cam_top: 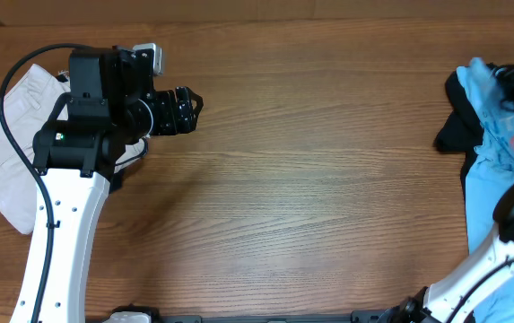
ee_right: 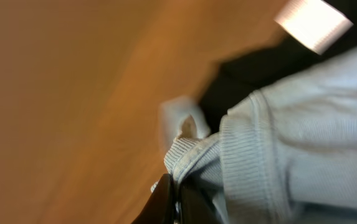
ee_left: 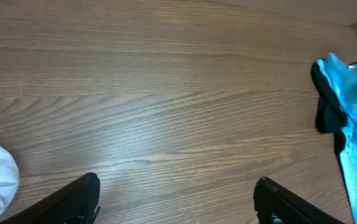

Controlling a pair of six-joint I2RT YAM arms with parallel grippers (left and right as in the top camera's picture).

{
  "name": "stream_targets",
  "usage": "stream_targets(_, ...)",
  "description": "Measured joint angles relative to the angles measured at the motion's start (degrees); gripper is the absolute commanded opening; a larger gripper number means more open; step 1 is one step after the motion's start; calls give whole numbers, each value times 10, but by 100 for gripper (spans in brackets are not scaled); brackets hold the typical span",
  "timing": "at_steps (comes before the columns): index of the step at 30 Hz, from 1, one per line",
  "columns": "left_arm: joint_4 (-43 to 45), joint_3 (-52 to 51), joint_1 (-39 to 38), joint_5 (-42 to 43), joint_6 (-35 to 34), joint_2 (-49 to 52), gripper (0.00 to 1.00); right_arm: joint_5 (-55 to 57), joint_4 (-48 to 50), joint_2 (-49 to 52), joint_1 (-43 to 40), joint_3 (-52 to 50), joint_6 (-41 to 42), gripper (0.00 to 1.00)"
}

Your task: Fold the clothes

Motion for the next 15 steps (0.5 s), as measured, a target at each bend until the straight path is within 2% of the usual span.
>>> stream_targets(3,2,0,0,-14,0,0,79,-39,-41,-108,15,10,-32,4)
stream_targets(5,3,0,0,-17,3,0,77,-66,-47,-139,30,16,-42,4)
stream_targets(11,6,1,0,-24,33,0,71,-209,-57,-158,135,17,-85,4)
stream_targets(15,5,21,0,-37,44,0,71,-241,-77,-184,207,17,-101,4)
